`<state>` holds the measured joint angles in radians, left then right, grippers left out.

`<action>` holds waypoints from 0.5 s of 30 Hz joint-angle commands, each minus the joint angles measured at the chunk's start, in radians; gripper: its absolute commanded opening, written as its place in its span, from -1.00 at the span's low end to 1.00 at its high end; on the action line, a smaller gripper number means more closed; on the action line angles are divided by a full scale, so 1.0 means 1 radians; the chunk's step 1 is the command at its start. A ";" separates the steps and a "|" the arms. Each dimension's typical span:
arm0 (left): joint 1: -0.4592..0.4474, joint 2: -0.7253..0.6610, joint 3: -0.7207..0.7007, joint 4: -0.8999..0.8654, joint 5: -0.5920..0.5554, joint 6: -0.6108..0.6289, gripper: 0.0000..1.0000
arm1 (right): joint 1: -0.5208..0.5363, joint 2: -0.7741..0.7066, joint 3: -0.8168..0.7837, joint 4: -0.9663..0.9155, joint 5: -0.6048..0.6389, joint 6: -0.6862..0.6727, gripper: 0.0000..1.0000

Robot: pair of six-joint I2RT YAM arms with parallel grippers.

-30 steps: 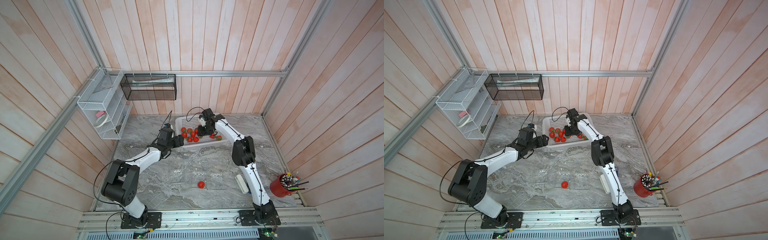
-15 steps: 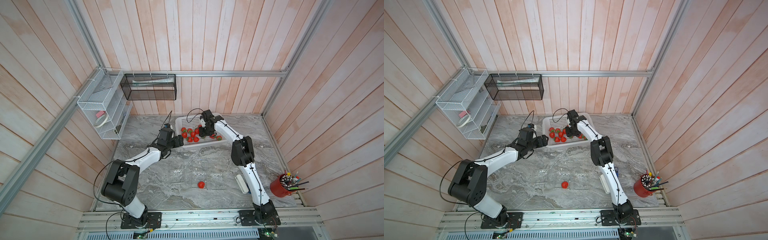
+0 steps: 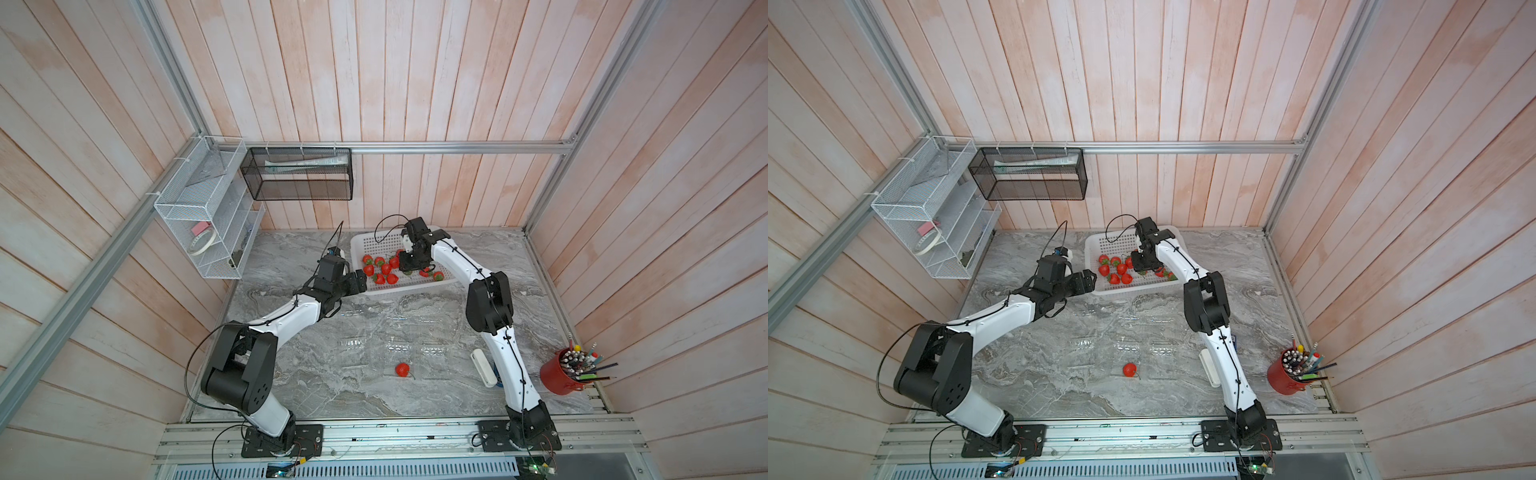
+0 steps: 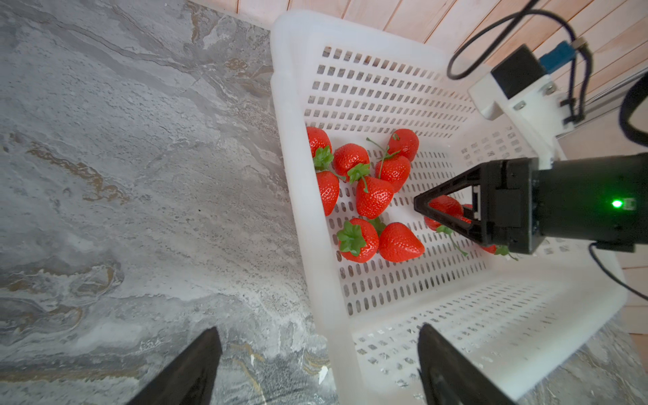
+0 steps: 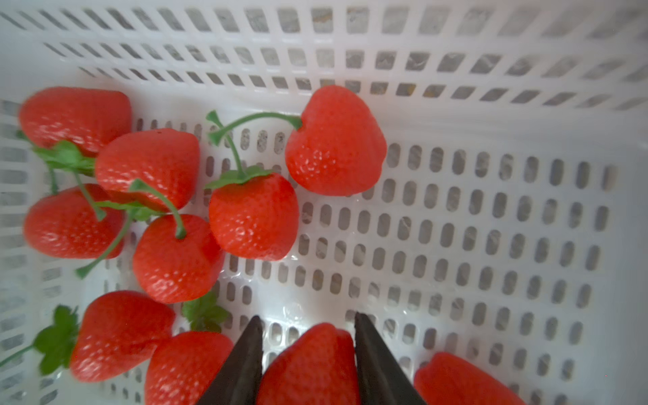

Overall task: Pack strawberries into containers
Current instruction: Pick up the strawberry from the basket.

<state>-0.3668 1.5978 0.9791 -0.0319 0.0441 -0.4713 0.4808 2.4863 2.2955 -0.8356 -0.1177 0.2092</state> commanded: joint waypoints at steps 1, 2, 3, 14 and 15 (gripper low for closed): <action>0.004 -0.050 -0.020 -0.009 -0.016 0.007 0.80 | 0.001 -0.125 -0.036 0.020 -0.008 0.007 -0.41; 0.003 -0.058 -0.022 -0.009 -0.019 0.007 0.80 | 0.002 -0.153 -0.055 0.027 -0.008 0.008 -0.41; 0.004 -0.064 -0.023 -0.011 -0.021 0.007 0.80 | 0.004 -0.174 -0.072 0.034 -0.006 0.009 -0.41; 0.005 -0.125 -0.031 -0.041 -0.044 0.006 0.83 | 0.163 -0.618 -0.631 0.250 0.023 0.041 -0.42; 0.004 -0.126 -0.029 -0.047 -0.050 0.006 0.83 | 0.179 -0.656 -0.694 0.276 0.010 0.050 -0.42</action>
<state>-0.3668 1.4967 0.9630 -0.0597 0.0174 -0.4728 0.6147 1.8938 1.7435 -0.6434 -0.0959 0.2256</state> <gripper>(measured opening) 0.916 0.411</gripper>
